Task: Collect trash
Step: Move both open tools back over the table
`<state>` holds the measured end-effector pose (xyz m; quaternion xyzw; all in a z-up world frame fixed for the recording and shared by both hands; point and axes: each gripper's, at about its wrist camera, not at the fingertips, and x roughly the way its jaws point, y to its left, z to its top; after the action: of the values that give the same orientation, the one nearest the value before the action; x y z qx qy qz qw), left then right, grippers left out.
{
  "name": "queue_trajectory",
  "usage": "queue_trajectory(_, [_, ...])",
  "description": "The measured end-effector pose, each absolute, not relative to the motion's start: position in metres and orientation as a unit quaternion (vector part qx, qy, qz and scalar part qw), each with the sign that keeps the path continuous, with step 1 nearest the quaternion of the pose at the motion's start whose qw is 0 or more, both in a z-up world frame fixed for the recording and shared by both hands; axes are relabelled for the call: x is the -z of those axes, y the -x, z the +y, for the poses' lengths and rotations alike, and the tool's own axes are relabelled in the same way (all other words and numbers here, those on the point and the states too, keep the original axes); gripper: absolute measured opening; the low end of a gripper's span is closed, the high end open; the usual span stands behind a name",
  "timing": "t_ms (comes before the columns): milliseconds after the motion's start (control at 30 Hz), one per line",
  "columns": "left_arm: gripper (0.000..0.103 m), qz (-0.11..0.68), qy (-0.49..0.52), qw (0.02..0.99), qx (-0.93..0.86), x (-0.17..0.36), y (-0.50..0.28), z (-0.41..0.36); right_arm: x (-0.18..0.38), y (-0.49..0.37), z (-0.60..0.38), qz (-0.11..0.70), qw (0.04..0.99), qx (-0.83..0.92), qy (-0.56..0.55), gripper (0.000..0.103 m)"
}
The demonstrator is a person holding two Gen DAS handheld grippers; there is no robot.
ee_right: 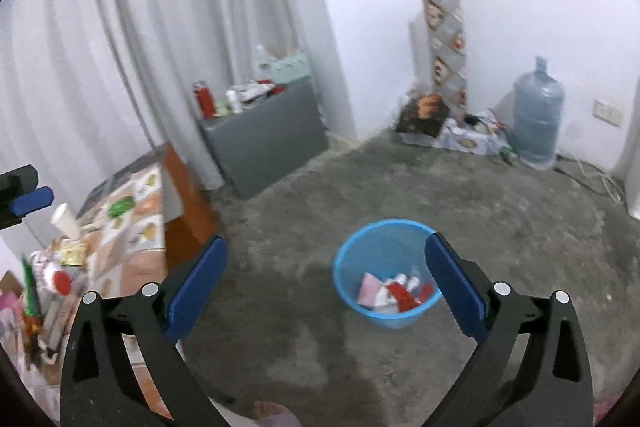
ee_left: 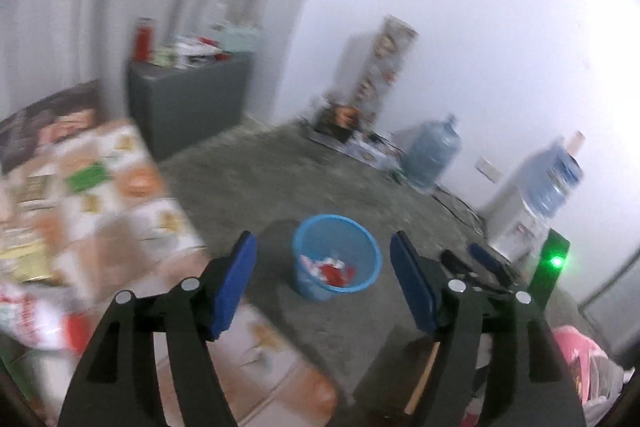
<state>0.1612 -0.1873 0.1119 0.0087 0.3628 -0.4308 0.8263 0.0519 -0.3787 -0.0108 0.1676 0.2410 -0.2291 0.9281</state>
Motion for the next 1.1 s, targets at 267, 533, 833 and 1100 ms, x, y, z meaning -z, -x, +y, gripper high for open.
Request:
queue_trajectory(267, [0.08, 0.29, 0.034, 0.909, 0.297, -0.176, -0.169, -0.033, -0.005, -0.087, -0.344, 0.253, 0.939, 0.113, -0.203, 0.095])
queue_trajectory(533, [0.081, 0.281, 0.089, 0.93, 0.221, -0.172, -0.161, 0.058, -0.009, -0.129, -0.3, 0.285, 0.935, 0.034, -0.209, 0.095])
queue_trajectory(833, [0.081, 0.299, 0.109, 0.929, 0.19, -0.133, -0.163, 0.098, -0.006, -0.158, -0.252, 0.319, 0.929, -0.02, -0.185, 0.094])
queue_trajectory(1100, [0.081, 0.322, 0.123, 0.918, 0.196, -0.128, -0.198, 0.12, 0.007, -0.193, -0.223, 0.345, 0.917, -0.068, -0.19, 0.093])
